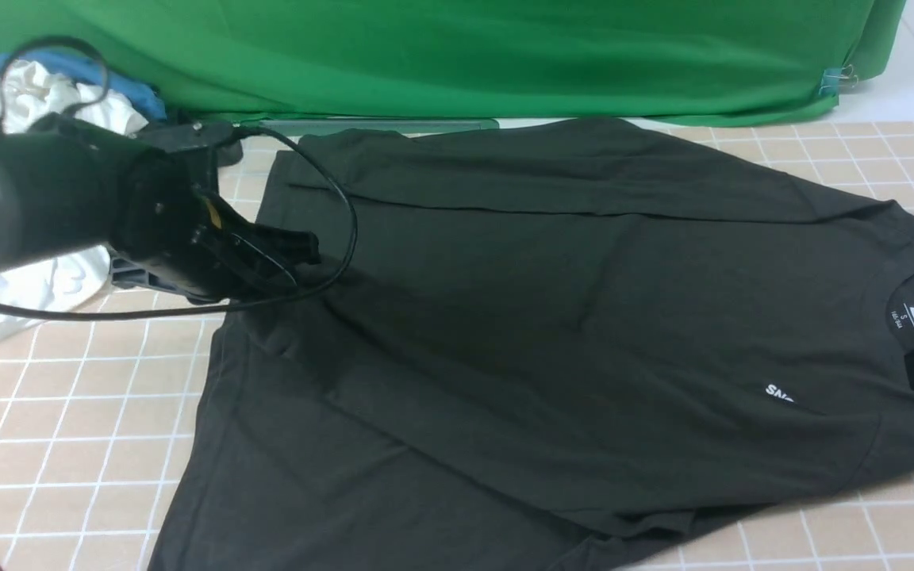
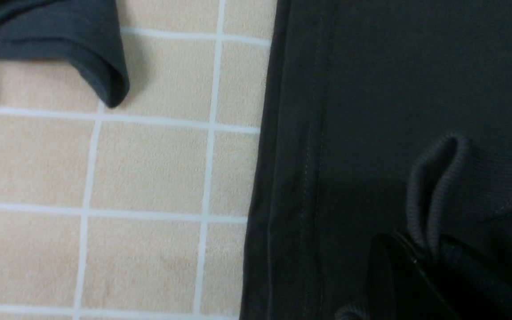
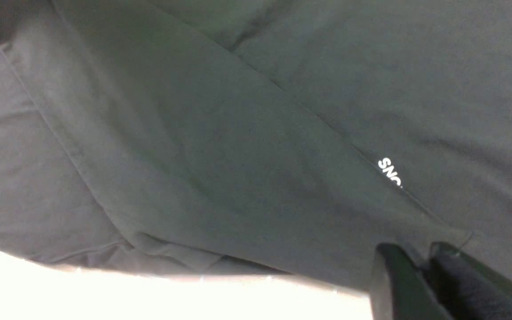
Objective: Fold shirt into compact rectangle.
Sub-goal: 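Fold the left side of the black T-shirt inward over its body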
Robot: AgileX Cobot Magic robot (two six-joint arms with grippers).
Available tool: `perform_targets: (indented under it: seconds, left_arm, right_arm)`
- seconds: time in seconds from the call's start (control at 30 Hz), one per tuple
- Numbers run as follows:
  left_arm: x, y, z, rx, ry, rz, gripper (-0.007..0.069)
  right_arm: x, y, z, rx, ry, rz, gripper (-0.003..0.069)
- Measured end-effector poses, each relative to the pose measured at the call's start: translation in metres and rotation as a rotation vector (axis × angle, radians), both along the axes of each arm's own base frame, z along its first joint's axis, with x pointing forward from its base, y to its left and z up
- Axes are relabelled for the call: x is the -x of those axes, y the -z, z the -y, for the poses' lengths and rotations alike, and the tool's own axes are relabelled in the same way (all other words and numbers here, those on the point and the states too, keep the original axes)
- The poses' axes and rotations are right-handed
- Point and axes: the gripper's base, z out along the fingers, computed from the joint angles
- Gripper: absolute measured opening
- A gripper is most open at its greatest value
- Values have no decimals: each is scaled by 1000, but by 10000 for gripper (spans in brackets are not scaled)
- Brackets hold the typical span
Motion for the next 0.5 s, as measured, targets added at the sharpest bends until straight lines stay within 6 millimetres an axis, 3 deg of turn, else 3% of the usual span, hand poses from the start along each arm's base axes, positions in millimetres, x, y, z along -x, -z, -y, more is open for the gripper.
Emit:
perform_targets:
  seconds: [0.27,0.5]
  left_arm:
    - [-10,-3,2,20,26,116,43]
    - [-22,-5,-26,93,-101,190,129]
  right_arm:
    - [0,0,0,-1,1,0,132]
    - [0,0,0,-4,3,-1,145]
